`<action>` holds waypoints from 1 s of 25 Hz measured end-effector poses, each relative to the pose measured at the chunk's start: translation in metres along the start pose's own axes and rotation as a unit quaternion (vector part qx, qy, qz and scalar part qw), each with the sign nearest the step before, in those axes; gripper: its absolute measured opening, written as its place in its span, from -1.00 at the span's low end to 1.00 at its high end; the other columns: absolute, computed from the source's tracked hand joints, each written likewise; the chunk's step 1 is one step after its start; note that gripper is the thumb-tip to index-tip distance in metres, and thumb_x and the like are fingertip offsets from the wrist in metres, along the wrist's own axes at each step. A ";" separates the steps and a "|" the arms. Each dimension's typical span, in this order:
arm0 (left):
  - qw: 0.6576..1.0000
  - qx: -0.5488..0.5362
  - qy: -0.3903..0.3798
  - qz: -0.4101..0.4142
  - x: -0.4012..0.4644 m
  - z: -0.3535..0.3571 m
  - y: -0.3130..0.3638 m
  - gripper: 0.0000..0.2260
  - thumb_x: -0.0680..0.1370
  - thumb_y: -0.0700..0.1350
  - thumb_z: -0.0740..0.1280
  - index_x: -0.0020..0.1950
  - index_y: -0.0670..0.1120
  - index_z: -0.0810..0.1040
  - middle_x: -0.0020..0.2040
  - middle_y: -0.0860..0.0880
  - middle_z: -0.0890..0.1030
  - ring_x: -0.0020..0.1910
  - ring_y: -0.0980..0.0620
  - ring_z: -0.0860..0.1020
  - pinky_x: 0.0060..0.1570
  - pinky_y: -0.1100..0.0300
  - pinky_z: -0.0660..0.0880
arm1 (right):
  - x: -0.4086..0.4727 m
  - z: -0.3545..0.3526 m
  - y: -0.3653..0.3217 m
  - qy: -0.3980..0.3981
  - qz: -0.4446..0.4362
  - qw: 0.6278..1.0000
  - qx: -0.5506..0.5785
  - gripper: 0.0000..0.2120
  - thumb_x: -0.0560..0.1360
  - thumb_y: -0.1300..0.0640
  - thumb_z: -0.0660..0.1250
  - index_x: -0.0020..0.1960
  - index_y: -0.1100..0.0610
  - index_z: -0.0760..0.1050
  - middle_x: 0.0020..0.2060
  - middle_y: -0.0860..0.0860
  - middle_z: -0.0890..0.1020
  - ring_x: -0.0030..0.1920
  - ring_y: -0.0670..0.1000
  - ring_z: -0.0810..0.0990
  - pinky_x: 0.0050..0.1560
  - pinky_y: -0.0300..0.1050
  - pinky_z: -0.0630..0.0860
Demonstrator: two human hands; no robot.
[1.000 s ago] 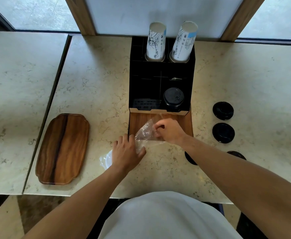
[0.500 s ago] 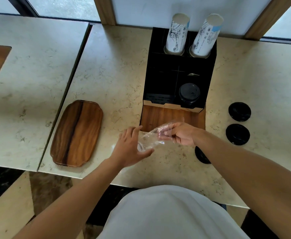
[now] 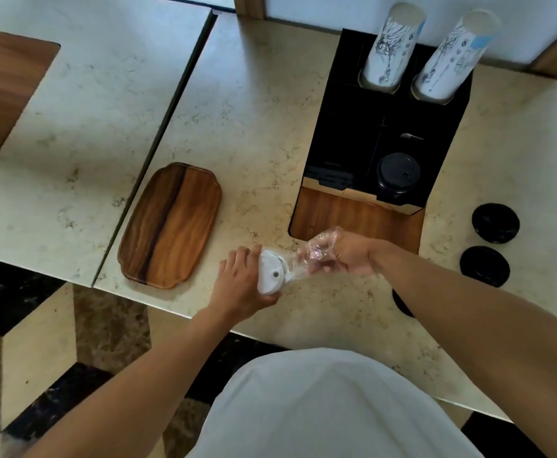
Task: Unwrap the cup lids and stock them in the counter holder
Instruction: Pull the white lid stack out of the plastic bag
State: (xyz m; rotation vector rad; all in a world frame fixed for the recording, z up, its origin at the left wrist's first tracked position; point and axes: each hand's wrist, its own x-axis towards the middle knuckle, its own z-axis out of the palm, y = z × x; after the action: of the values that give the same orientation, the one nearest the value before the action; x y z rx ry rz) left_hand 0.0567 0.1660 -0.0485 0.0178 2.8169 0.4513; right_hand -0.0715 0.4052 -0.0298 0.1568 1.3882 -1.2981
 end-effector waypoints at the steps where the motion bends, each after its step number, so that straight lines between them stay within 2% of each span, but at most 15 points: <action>1: 1.000 -0.018 0.006 0.001 -0.001 0.000 -0.001 -0.05 0.31 0.31 0.53 0.52 -0.16 0.30 0.28 -0.17 0.46 0.21 -0.18 0.42 0.20 -0.09 0.44 | 0.001 0.004 -0.001 0.013 -0.003 0.999 -0.041 -0.80 0.54 0.35 0.41 0.14 0.24 0.70 0.07 0.13 0.75 -0.14 -0.02 0.72 -0.38 -0.29 0.56; 3: 0.998 -0.052 0.019 0.002 -0.003 0.001 -0.004 -0.06 0.29 0.25 0.58 0.50 -0.18 0.32 0.26 -0.20 0.46 0.19 -0.18 0.42 0.18 -0.09 0.47 | 0.003 0.010 -0.003 0.052 -0.019 0.993 -0.106 -0.83 0.52 0.36 0.43 0.06 0.21 0.72 0.02 0.14 0.76 -0.29 -0.05 0.65 -0.52 -0.31 0.43; 6: 0.996 -0.080 0.023 0.003 -0.005 0.004 -0.004 -0.04 0.26 0.23 0.62 0.49 -0.17 0.31 0.26 -0.20 0.44 0.21 -0.17 0.39 0.19 -0.06 0.47 | 0.005 0.015 -0.003 0.094 -0.017 0.990 -0.108 -0.85 0.50 0.32 0.47 -0.13 0.10 0.74 -0.01 0.23 0.74 -0.42 -0.08 0.52 -0.56 -0.29 0.34; 9: 0.995 -0.099 0.028 0.000 -0.003 0.006 -0.001 -0.01 0.23 0.24 0.63 0.49 -0.18 0.31 0.26 -0.22 0.44 0.22 -0.18 0.38 0.16 -0.06 0.46 | 0.005 0.017 -0.004 0.108 0.010 0.990 -0.088 -0.96 0.56 0.18 0.47 -0.05 0.12 0.70 -0.06 0.16 0.74 -0.44 -0.12 0.47 -0.50 -0.26 0.32; 11: 0.994 -0.107 0.035 -0.012 0.000 0.006 0.001 0.00 0.20 0.22 0.65 0.46 -0.20 0.33 0.25 -0.24 0.46 0.21 -0.20 0.40 0.15 -0.07 0.46 | 0.006 0.018 -0.004 0.120 0.031 0.990 -0.061 -0.89 0.64 0.11 0.37 0.03 0.14 0.63 0.02 0.15 0.76 -0.43 -0.12 0.39 -0.44 -0.23 0.28; 14: 0.992 -0.120 0.039 -0.019 0.003 0.005 0.001 0.00 0.17 0.18 0.68 0.45 -0.19 0.35 0.24 -0.22 0.50 0.21 -0.19 0.40 0.17 -0.03 0.43 | 0.008 0.019 -0.001 0.125 0.034 0.988 -0.081 -0.79 0.70 0.09 0.23 0.09 0.10 0.63 -0.16 0.05 0.75 -0.47 -0.13 0.33 -0.42 -0.19 0.25; 16: 0.991 -0.129 0.034 -0.013 0.004 0.003 0.000 0.01 0.17 0.17 0.69 0.46 -0.19 0.35 0.24 -0.20 0.52 0.21 -0.18 0.41 0.18 -0.01 0.42 | 0.009 0.019 0.000 0.121 0.033 0.987 -0.101 -0.80 0.70 0.17 0.22 0.10 0.08 0.63 -0.31 -0.03 0.70 -0.49 -0.14 0.33 -0.41 -0.17 0.26; 19: 0.991 -0.125 0.038 0.007 0.003 0.000 -0.003 0.02 0.17 0.15 0.70 0.48 -0.21 0.35 0.25 -0.20 0.53 0.21 -0.19 0.43 0.18 -0.04 0.45 | 0.007 0.020 0.000 0.078 0.010 0.989 -0.128 -0.86 0.63 0.11 0.38 0.15 -0.01 0.65 -0.44 -0.12 0.64 -0.50 -0.16 0.39 -0.47 -0.23 0.31; 21: 0.991 -0.127 0.042 0.016 0.002 -0.002 -0.004 0.03 0.17 0.13 0.71 0.49 -0.22 0.35 0.24 -0.22 0.54 0.20 -0.20 0.44 0.17 -0.04 0.44 | 0.005 0.021 -0.001 0.064 -0.008 0.990 -0.126 -0.84 0.56 0.11 0.46 0.13 -0.04 0.68 -0.41 -0.11 0.64 -0.48 -0.18 0.46 -0.50 -0.29 0.36; 25: 0.990 -0.128 0.045 0.025 0.003 -0.002 -0.003 0.01 0.18 0.08 0.71 0.50 -0.24 0.35 0.19 -0.24 0.57 0.17 -0.23 0.47 0.12 -0.04 0.45 | 0.005 0.019 -0.005 0.068 -0.044 0.986 -0.142 -0.85 0.49 0.07 0.53 0.06 0.00 0.71 -0.33 -0.09 0.68 -0.39 -0.14 0.51 -0.45 -0.27 0.42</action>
State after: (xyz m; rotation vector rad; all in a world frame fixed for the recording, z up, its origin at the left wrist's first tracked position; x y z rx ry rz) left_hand 0.0532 0.1628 -0.0482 0.0142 2.8285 0.8423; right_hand -0.0650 0.3867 -0.0257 -0.0109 1.6987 -1.1632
